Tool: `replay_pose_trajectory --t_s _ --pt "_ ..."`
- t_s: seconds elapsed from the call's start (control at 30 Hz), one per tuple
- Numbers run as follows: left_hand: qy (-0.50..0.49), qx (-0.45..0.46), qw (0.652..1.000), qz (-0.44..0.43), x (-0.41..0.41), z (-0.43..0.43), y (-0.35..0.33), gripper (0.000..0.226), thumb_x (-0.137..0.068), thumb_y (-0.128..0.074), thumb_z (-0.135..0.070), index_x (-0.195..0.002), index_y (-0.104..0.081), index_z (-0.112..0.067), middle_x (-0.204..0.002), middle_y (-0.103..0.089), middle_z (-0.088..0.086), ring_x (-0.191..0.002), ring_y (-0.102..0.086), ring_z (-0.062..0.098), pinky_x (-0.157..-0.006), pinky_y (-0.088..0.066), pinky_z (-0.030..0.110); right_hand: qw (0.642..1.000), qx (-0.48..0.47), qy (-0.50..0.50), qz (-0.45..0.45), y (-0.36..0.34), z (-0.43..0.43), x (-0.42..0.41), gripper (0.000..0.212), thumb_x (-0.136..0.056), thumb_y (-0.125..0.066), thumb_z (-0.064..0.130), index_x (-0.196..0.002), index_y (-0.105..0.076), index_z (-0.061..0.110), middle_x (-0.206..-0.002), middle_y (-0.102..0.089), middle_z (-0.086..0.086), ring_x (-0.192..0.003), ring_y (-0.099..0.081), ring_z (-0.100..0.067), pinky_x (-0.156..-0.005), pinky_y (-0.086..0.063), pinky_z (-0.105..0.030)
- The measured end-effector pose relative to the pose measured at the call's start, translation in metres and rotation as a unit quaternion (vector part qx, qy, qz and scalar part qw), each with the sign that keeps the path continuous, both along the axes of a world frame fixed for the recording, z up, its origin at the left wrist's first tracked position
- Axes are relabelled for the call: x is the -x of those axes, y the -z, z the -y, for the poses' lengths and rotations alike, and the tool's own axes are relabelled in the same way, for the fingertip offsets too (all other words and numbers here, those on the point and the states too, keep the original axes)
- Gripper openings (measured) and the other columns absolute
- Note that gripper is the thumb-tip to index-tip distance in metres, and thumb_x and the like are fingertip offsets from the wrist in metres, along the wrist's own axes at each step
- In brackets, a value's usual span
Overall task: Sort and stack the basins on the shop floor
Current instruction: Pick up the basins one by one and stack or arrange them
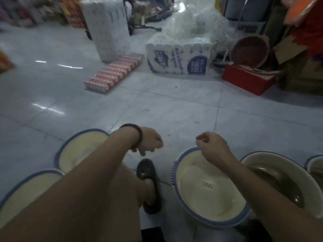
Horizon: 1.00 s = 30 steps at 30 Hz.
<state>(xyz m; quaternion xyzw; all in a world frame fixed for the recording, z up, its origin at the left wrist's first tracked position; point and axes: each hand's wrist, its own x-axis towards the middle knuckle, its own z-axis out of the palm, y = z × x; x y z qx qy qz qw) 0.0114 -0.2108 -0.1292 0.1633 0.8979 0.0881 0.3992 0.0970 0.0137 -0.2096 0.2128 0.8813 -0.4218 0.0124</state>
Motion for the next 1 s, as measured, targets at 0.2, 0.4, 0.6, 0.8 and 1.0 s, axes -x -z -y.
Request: replay_pose_trajectory --t_s 0.2,0.4,0.6,0.8,1.0 --pt "-0.229 -0.075 0.959 -0.15 0.005 0.166 -0.031 0.024 -0.101 -0.052 -0.039 -0.115 -0.067 -0.026 -0.107 -0.073 -0.001 -0.09 -0.073 0.025 -0.069 -0.059 0.037 0.981 0.026 -0.185 -0.061 -0.099 0.14 0.053 0.014 -0.098 -0.062 0.034 -0.1 -0.072 0.025 -0.096 -0.07 0.003 -0.083 -0.067 -0.017 -0.063 -0.054 -0.03" --pt "-0.373 -0.047 0.921 -0.101 -0.006 0.272 0.041 0.023 -0.098 -0.054 -0.035 -0.104 -0.068 -0.018 -0.109 -0.072 0.012 -0.076 -0.065 0.026 -0.06 -0.048 0.031 0.924 -0.102 -0.368 -0.005 -0.133 0.284 0.081 0.033 -0.101 -0.059 0.034 -0.095 -0.071 0.004 -0.084 -0.066 -0.014 -0.069 -0.059 -0.023 -0.057 -0.043 -0.029" --pt "-0.521 -0.085 0.848 -0.038 -0.005 0.307 0.141 0.019 -0.095 -0.055 -0.031 -0.093 -0.065 -0.015 -0.095 -0.066 0.01 -0.069 -0.063 0.026 -0.06 -0.051 0.03 0.908 -0.14 -0.386 0.085 -0.035 0.344 0.083 0.028 -0.097 -0.053 0.022 -0.072 -0.044 0.015 -0.072 -0.044 -0.004 -0.059 -0.043 -0.02 -0.049 -0.031 -0.027" --pt "-0.641 -0.129 0.754 0.056 0.007 0.318 0.238 0.034 -0.096 -0.058 -0.033 -0.126 -0.055 -0.017 -0.103 -0.058 0.01 -0.092 -0.063 0.03 -0.072 -0.059 0.038 0.844 -0.115 -0.455 0.259 0.068 0.348 0.064 0.032 -0.102 -0.054 0.036 -0.117 -0.062 0.01 -0.12 -0.063 -0.011 -0.109 -0.063 -0.027 -0.087 -0.053 -0.036" --pt "-0.8 -0.276 0.521 0.114 0.025 0.316 0.292 0.06 -0.098 -0.061 -0.035 -0.149 -0.04 -0.012 -0.151 -0.041 0.014 -0.119 -0.057 0.037 -0.089 -0.057 0.048 0.847 -0.137 -0.46 0.228 0.078 0.335 0.098 0.034 -0.103 -0.053 0.041 -0.119 -0.064 0.012 -0.124 -0.068 -0.011 -0.109 -0.066 -0.03 -0.086 -0.056 -0.038"
